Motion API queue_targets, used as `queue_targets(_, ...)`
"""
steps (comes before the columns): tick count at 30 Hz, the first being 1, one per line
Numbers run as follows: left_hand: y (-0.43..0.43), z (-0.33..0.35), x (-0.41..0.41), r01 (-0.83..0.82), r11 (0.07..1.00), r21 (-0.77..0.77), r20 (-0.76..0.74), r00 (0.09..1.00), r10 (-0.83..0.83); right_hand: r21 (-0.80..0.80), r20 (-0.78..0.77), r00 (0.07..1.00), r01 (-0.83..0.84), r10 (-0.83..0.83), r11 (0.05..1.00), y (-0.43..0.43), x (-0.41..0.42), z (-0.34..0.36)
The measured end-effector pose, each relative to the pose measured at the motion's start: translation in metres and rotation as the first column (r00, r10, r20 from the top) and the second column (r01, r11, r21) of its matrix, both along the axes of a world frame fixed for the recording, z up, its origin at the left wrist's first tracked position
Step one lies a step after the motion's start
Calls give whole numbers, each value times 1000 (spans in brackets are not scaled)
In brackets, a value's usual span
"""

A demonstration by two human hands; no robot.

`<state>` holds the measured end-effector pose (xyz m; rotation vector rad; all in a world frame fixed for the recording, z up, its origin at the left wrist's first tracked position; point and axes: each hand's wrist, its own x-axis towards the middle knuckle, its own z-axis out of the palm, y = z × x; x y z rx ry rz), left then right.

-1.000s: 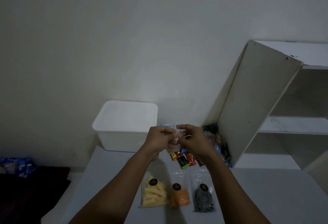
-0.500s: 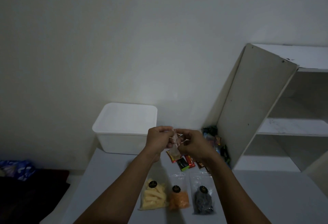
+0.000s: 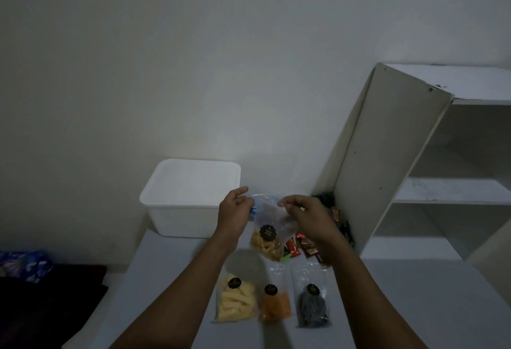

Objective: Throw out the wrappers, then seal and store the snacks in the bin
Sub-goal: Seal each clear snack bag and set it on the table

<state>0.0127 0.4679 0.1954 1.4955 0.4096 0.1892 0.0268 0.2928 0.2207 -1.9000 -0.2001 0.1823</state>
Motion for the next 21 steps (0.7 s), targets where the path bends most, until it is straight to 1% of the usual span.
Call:
queue_targets(1, 0, -3, -1, 127, 992, 23, 2, 992, -127, 37, -17, 1000, 11, -10, 999, -6, 1, 3)
queue_targets(3, -5, -12, -5, 383, 923, 25, -47, 923, -382, 140, -77, 996, 62, -52, 988, -18, 7, 5)
queue_targets(4, -10, -17, -7, 459, 889, 3, -68, 887, -457, 185, -108, 992, 91, -71, 978, -23, 10, 5)
queue_targets(5, -16, -22, -9, 483, 876, -23, -78, 872, -483, 215, -129, 987, 126, -100, 968, -30, 13, 4)
queue_targets(8, -39, -39, -7, 422, 904, -69, -77, 901, -427, 309, -176, 960, 265, -219, 913, -49, 18, -7)
queue_targets(10, -53, -49, -7, 398, 911, -107, -98, 908, -408, 327, -206, 953, 283, -224, 902, -61, 12, -19)
queue_targets(12, -70, -63, -4, 351, 925, -145, -133, 919, -370, 254, -272, 950, 225, -154, 941, -79, 4, -41)
queue_targets(14, -91, -79, -2, 278, 945, -174, -165, 937, -307, 144, -365, 929, 114, -54, 983, -97, -8, -64)
queue_targets(15, -102, -85, -2, 244, 954, -173, -184, 944, -275, 104, -401, 915, 83, -34, 991, -106, -14, -76)
queue_targets(16, -114, -92, -1, 215, 962, -170, -204, 947, -248, 87, -424, 905, 89, -44, 992, -114, -19, -89)
queue_targets(18, -138, -107, -2, 191, 970, -149, -255, 940, -225, 62, -439, 890, 162, -119, 985, -130, -25, -115)
queue_targets(20, -161, -125, -6, 204, 973, -111, -298, 927, -228, 49, -461, 864, 251, -201, 967, -147, -30, -136)
queue_targets(21, -172, -133, -8, 220, 973, -66, -317, 920, -230, 48, -478, 847, 288, -232, 956, -156, -30, -146)
